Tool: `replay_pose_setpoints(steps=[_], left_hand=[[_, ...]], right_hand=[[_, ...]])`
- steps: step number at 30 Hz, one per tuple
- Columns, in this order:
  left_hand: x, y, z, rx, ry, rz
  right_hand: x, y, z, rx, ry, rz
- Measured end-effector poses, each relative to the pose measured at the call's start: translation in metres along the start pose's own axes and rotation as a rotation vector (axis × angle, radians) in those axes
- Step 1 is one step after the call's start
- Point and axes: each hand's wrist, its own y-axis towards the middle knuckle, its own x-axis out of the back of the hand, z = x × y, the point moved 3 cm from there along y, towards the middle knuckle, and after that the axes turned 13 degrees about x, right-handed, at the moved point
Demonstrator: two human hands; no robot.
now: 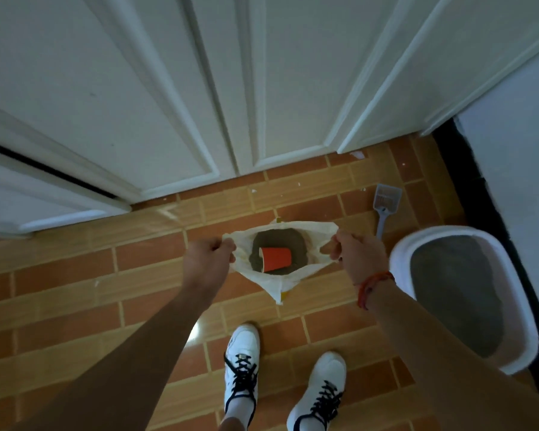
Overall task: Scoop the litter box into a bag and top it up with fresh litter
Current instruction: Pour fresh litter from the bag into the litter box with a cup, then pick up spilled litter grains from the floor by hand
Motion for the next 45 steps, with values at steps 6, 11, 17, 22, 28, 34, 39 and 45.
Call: replay_pose_setpoints(steps=[6, 11, 17, 22, 28, 34, 39, 45], left_hand=[[0.065, 0.029, 0.015, 0.045, -0.082, -0.100], [0.107, 0.060, 0.016, 0.051, -0.091, -0.178], [0.149, 0.094, 0.016, 0.054, -0.072, -0.247], [0.173, 0.117, 0.018, 0.064, -0.128, -0.270], [0.183, 0.143, 0.023, 0.077, -0.157, -0.278], [0.170, 0.142, 0.029, 0.102, -0.110, -0.215], [0.166, 0.123, 0.019, 0.043, -0.011, -0.281], [0.138, 0.091, -0.007, -0.081, 0.193, -0.363]], right_hand=[[-0.073, -0.001, 0.035, 0.014, -0.050, 0.144], [-0.128, 0.003, 0.066, 0.089, -0.049, 0.204], [-0.195, 0.020, 0.095, 0.072, -0.019, 0.307], [-0.236, 0.035, 0.114, 0.033, 0.055, 0.344], [-0.258, 0.037, 0.104, 0.020, 0.034, 0.434], [-0.250, 0.029, 0.095, 0.024, -0.005, 0.465], [-0.227, 0.027, 0.099, 0.138, -0.115, 0.530], [-0.168, 0.027, 0.084, 0.156, -0.170, 0.514]])
